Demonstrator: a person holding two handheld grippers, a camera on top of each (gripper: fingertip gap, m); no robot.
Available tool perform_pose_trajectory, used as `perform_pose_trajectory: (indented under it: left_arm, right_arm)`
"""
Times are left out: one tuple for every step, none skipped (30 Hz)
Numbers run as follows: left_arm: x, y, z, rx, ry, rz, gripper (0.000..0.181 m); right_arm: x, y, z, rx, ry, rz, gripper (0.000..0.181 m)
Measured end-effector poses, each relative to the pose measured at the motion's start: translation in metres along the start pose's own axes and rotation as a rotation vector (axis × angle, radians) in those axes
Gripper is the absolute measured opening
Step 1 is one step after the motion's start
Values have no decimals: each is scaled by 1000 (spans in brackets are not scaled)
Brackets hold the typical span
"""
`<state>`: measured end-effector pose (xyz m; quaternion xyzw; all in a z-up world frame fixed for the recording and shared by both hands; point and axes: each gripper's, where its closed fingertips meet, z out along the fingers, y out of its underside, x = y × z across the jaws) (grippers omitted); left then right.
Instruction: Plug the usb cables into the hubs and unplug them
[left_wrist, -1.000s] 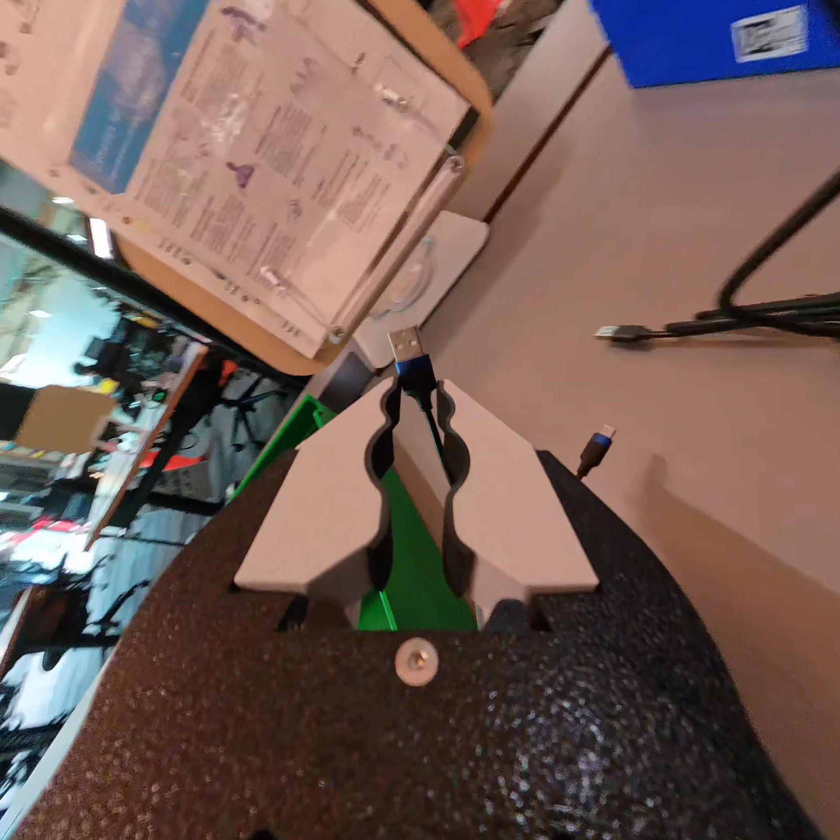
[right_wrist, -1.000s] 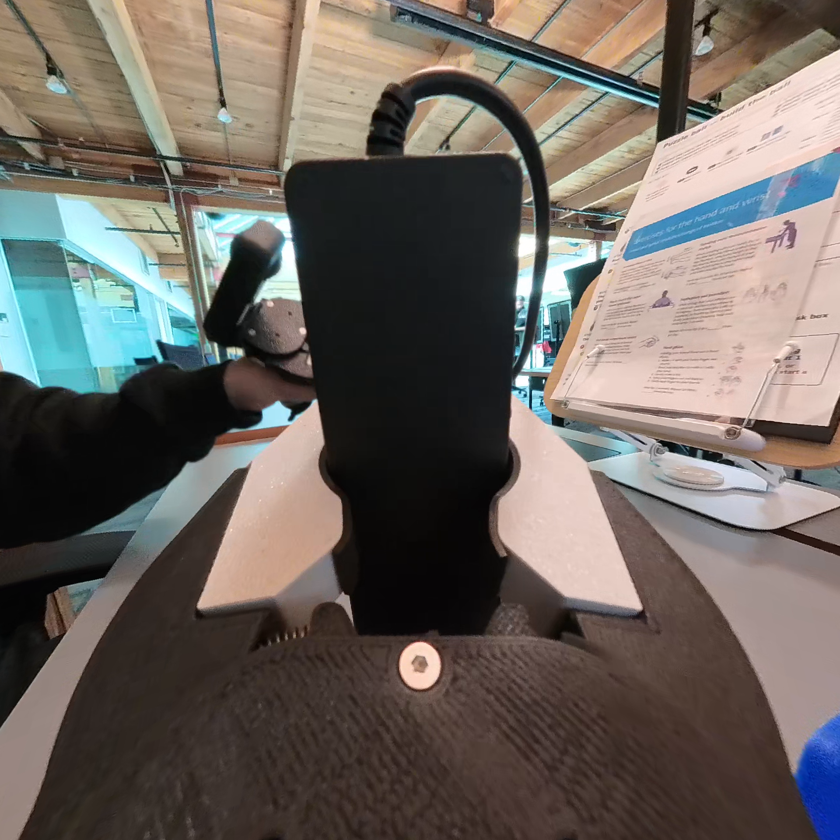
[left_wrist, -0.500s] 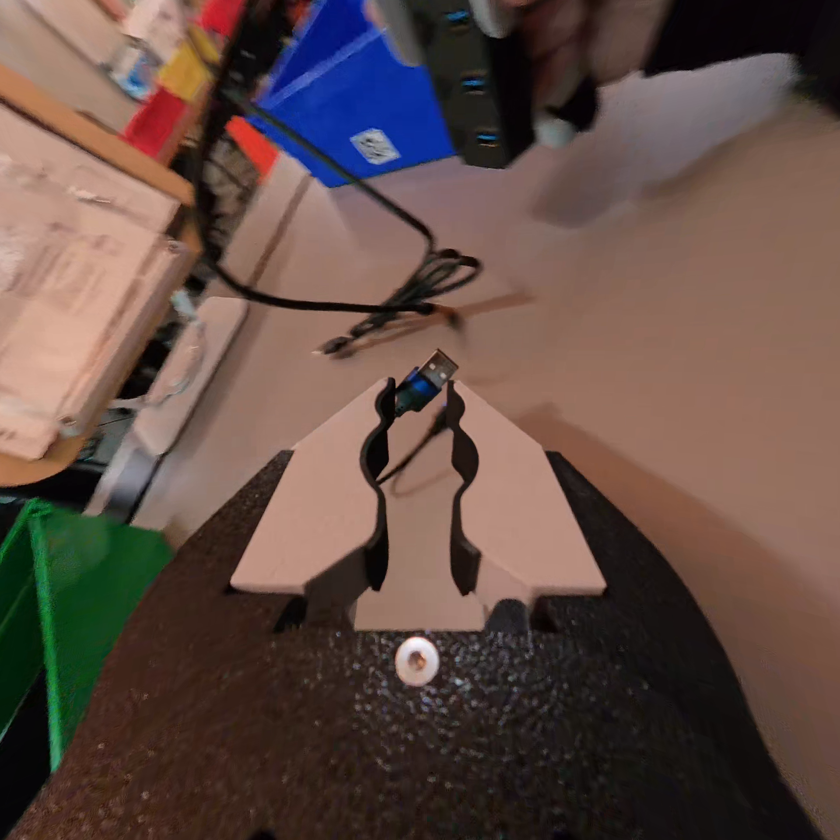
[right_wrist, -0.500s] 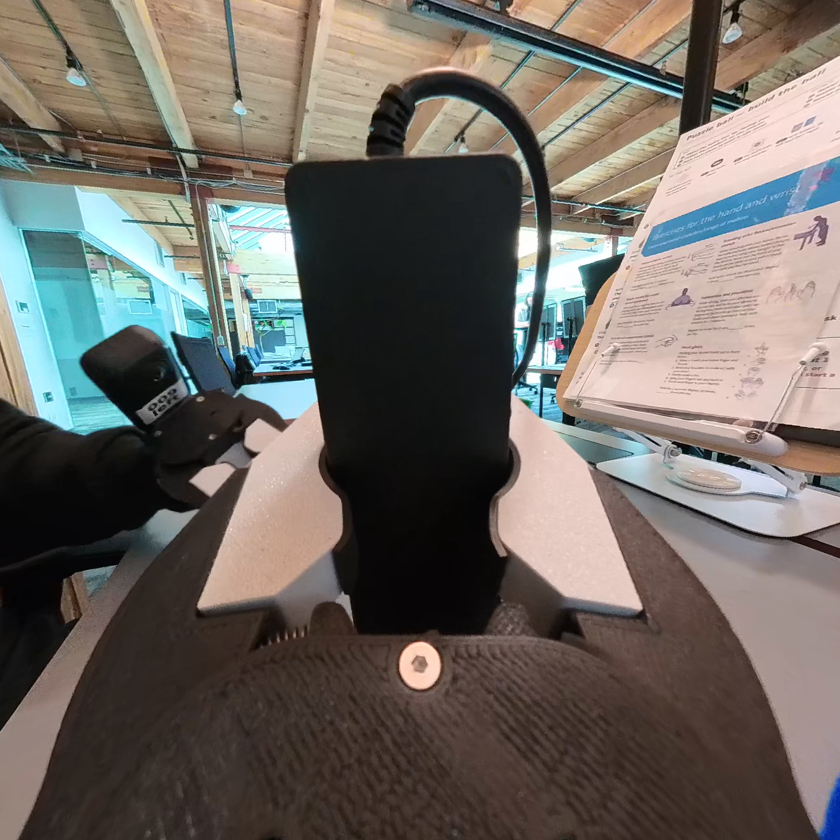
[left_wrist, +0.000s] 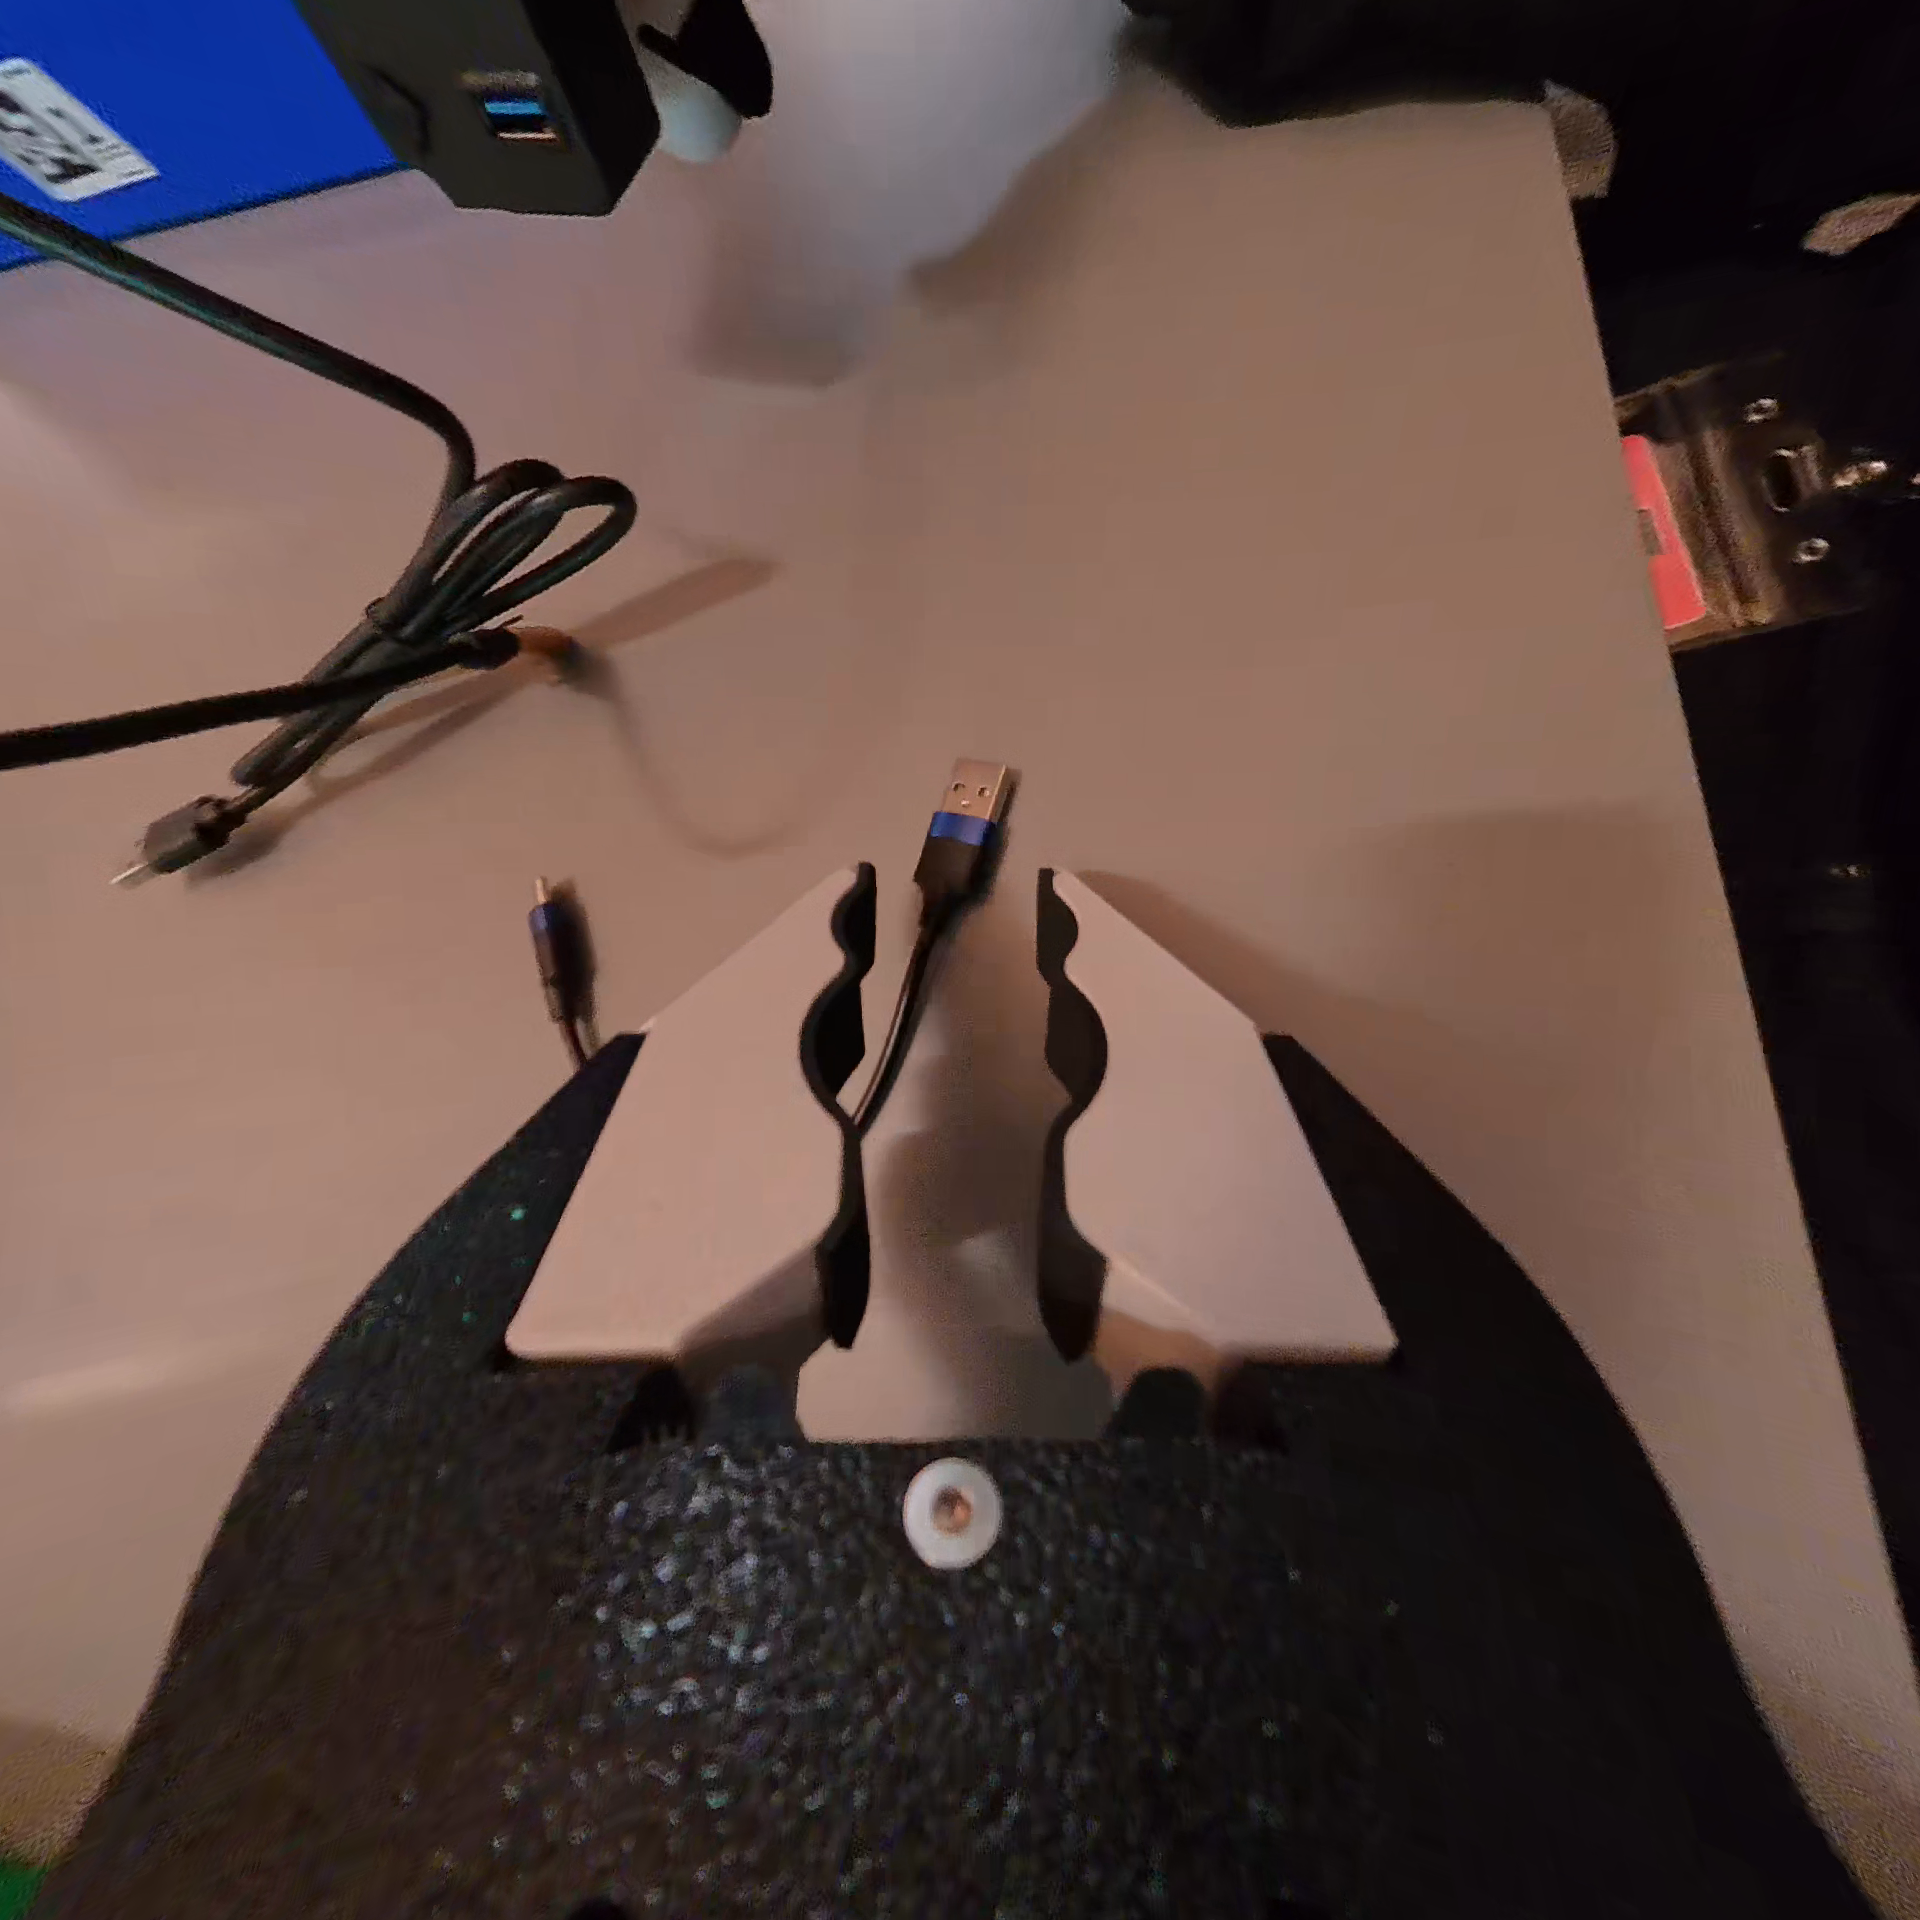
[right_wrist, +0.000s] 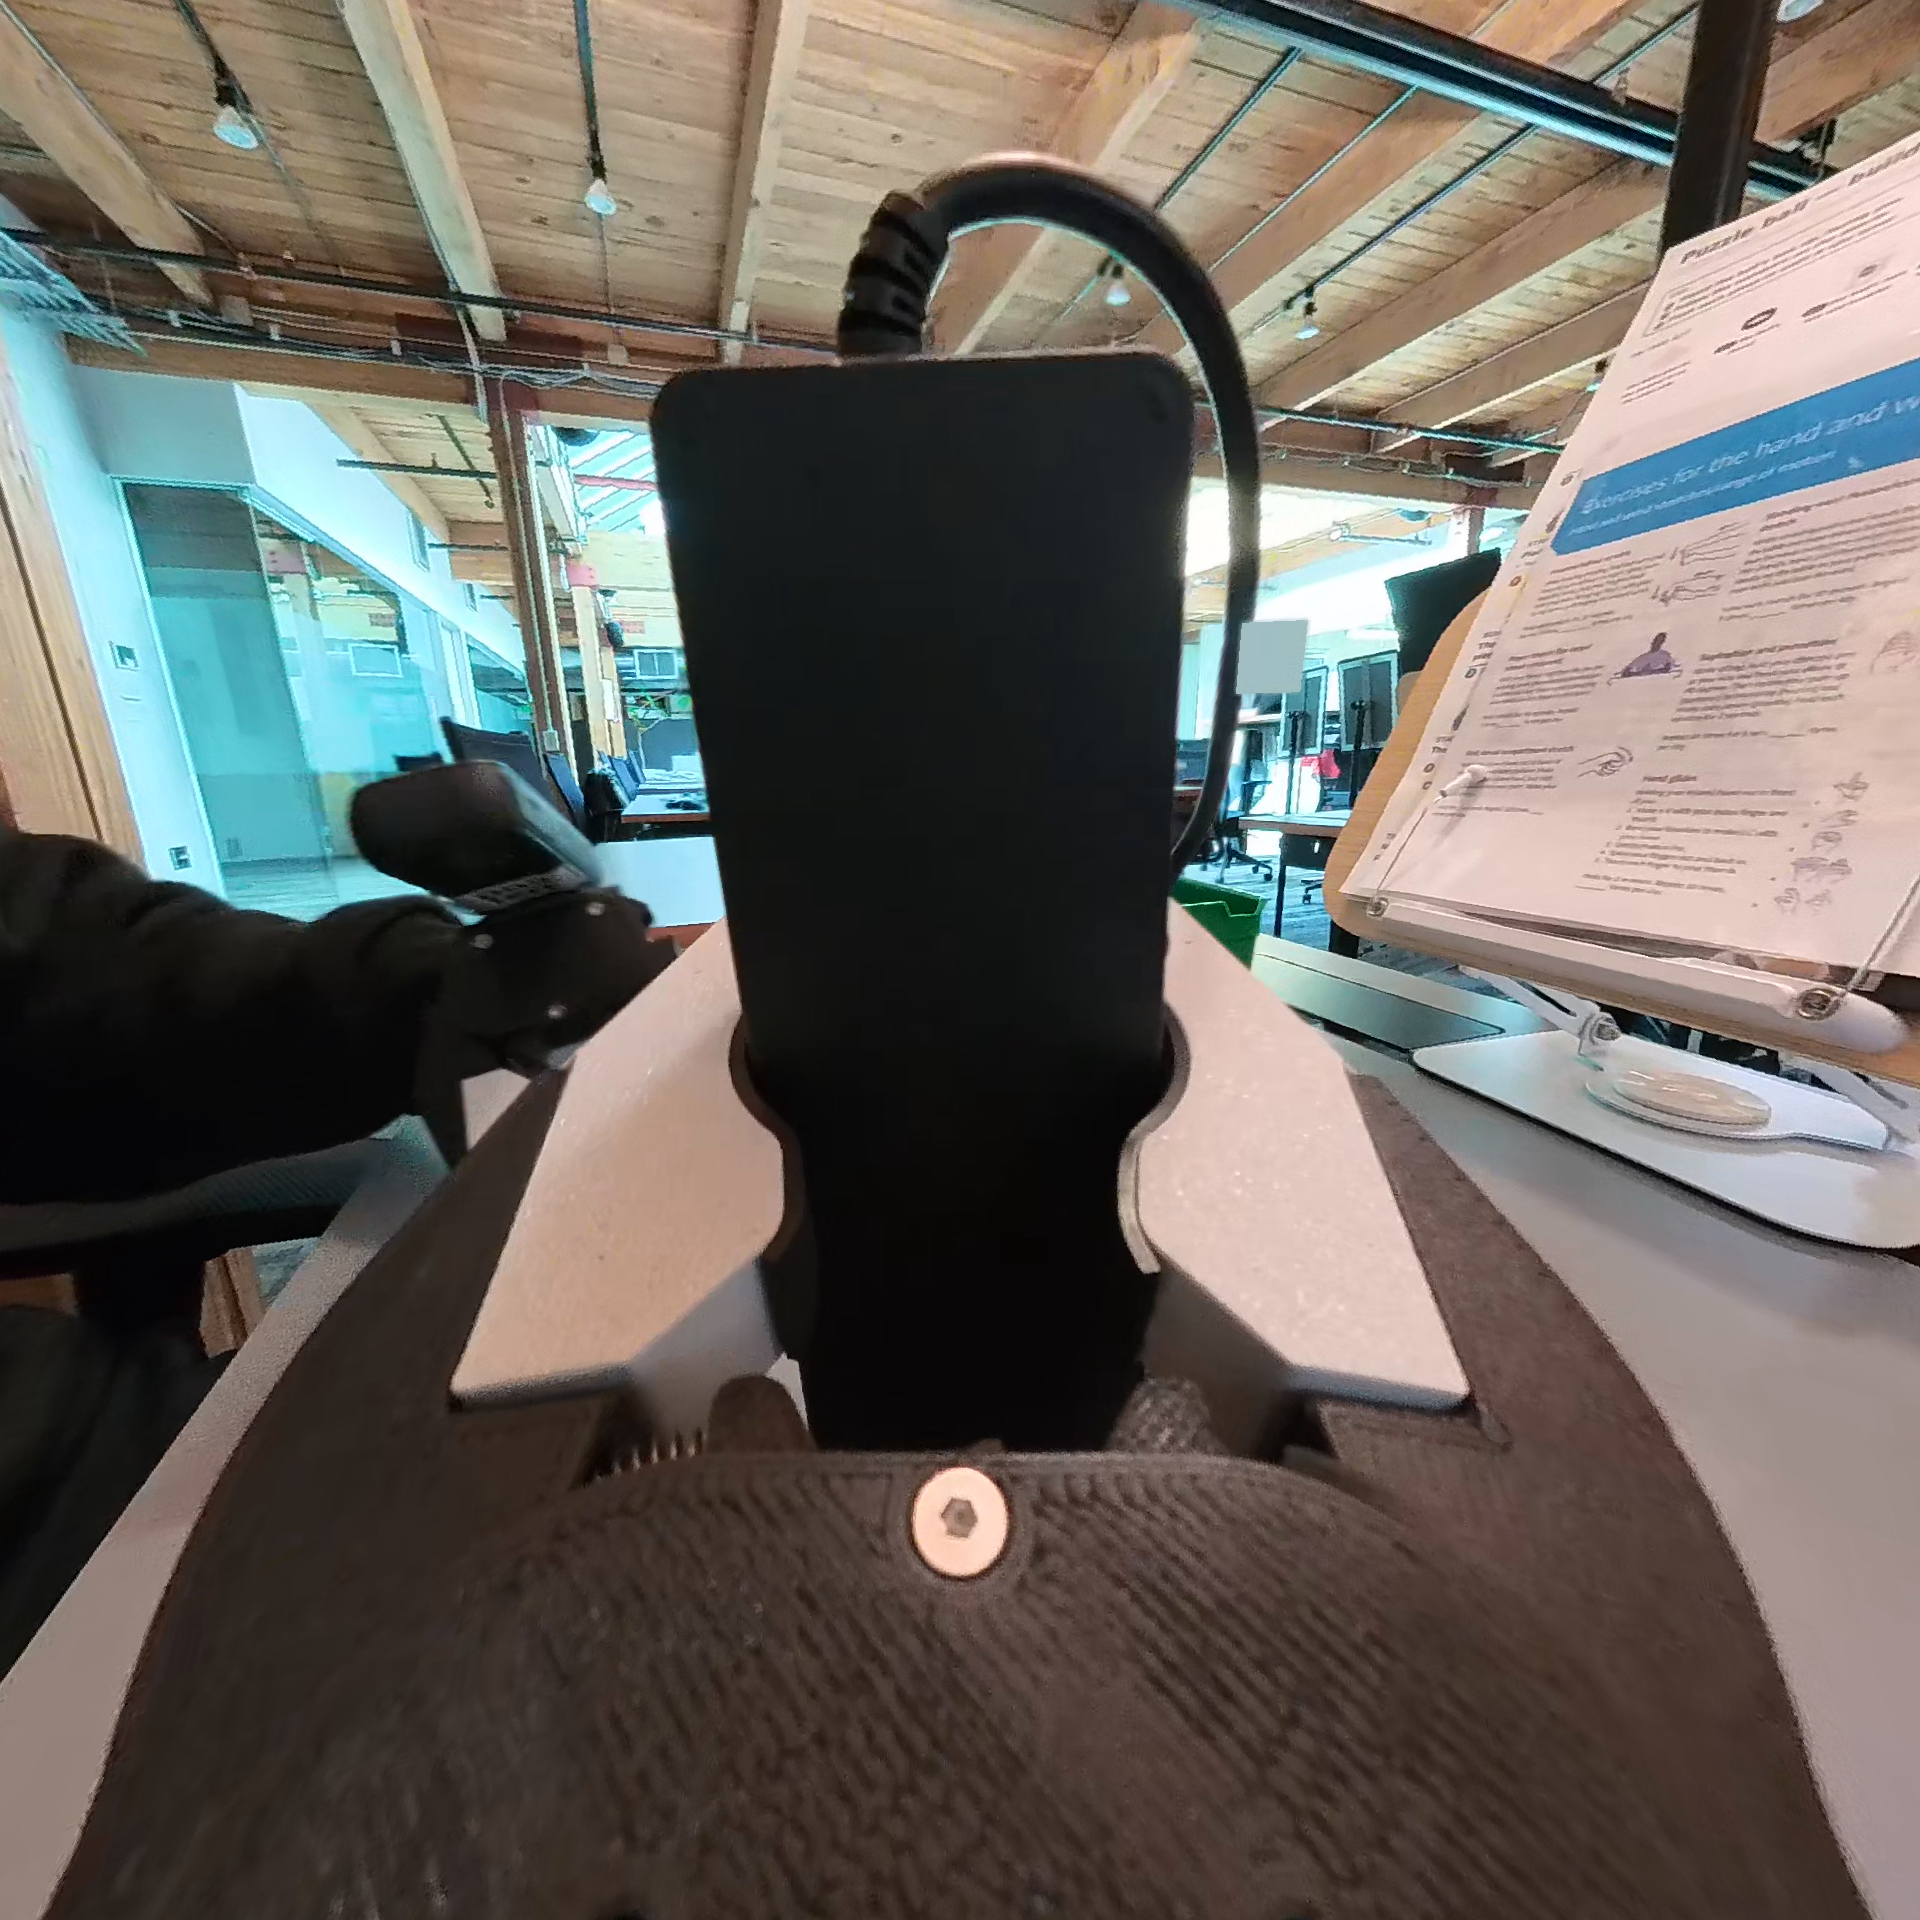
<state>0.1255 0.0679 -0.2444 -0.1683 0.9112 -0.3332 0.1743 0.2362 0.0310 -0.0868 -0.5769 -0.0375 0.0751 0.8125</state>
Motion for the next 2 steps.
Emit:
perform_pose_trajectory:
  left_arm:
    - [0, 0, 4, 20, 35, -6, 29]
    - [-1, 1, 7, 37, 67, -27, 29]
  right_arm:
    - [-2, 0, 0, -3, -9, 0, 64]
    - [-4, 1, 1, -5, -22, 3, 64]
